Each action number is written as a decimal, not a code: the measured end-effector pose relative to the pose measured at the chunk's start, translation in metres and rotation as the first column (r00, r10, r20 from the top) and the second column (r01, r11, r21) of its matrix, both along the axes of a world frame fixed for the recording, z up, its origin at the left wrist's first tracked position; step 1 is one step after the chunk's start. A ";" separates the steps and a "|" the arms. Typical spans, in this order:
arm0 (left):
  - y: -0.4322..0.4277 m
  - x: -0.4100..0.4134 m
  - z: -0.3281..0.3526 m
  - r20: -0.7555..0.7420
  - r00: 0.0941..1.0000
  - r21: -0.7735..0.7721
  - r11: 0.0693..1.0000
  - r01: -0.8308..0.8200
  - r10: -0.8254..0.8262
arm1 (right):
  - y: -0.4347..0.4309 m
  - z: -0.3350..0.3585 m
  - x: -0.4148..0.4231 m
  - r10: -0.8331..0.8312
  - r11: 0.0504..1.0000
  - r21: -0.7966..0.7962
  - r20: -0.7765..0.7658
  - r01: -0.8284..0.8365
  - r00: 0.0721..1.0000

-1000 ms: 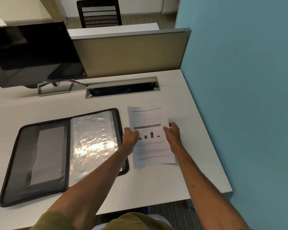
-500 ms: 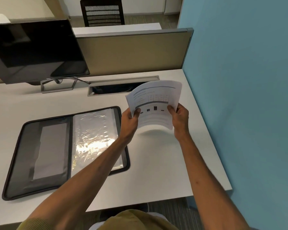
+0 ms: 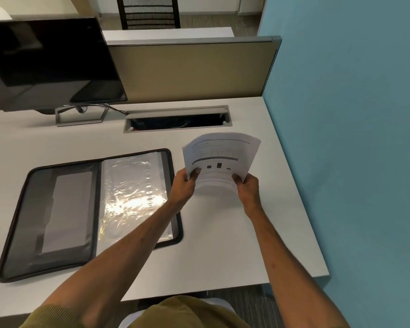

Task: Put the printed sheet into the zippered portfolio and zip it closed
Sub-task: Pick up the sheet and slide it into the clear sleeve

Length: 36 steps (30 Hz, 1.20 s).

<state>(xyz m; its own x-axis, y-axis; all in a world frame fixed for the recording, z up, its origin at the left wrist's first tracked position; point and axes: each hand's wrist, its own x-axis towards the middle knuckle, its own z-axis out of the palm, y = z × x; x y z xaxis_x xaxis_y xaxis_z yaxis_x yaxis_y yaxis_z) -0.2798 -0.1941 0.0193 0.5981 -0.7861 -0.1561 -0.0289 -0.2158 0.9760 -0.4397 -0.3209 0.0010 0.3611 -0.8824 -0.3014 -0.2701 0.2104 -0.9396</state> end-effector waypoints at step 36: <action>0.179 0.211 0.012 -0.156 0.920 0.219 0.921 -0.323 0.360 | 0.058 0.047 0.257 0.740 0.672 0.214 -0.164 -0.709 0.653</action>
